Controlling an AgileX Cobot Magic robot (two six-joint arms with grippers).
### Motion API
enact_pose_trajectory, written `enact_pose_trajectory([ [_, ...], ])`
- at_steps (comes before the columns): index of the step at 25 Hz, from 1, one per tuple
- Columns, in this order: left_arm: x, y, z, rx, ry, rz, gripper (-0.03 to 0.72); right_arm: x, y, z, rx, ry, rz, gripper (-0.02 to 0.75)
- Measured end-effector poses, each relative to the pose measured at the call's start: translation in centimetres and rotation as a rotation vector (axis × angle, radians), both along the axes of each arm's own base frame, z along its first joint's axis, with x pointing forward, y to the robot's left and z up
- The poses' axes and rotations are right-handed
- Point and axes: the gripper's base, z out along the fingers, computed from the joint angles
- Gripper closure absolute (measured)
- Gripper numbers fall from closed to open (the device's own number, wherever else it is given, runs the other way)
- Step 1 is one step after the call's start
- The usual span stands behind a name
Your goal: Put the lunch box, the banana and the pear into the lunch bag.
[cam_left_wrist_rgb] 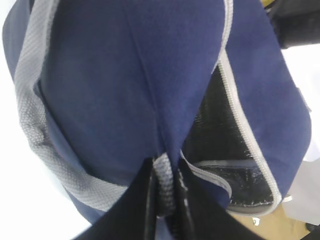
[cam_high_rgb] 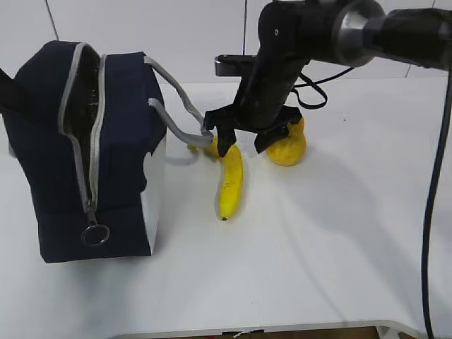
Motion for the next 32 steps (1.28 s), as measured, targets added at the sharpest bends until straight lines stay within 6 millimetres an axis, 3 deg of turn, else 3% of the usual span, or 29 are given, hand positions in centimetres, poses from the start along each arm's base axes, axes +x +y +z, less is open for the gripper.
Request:
enact_pose_trajectory([
  [4,0.0,-0.1,0.1,-0.011,0.0,0.002,0.677,0.2,0.1,-1.0,0.002,0.012,-0.005,0.146],
  [18,0.0,-0.2,0.2,-0.038,-0.001,0.006,0.677,0.7,0.5,-1.5,0.042,-0.018,-0.021,0.149],
  [27,0.1,-0.2,0.2,-0.039,-0.004,0.006,0.677,0.9,0.6,-3.4,0.026,0.014,-0.022,0.15],
  [32,0.2,-0.3,0.1,-0.047,0.003,0.007,0.677,0.9,0.6,-3.8,0.024,0.018,-0.022,0.218],
])
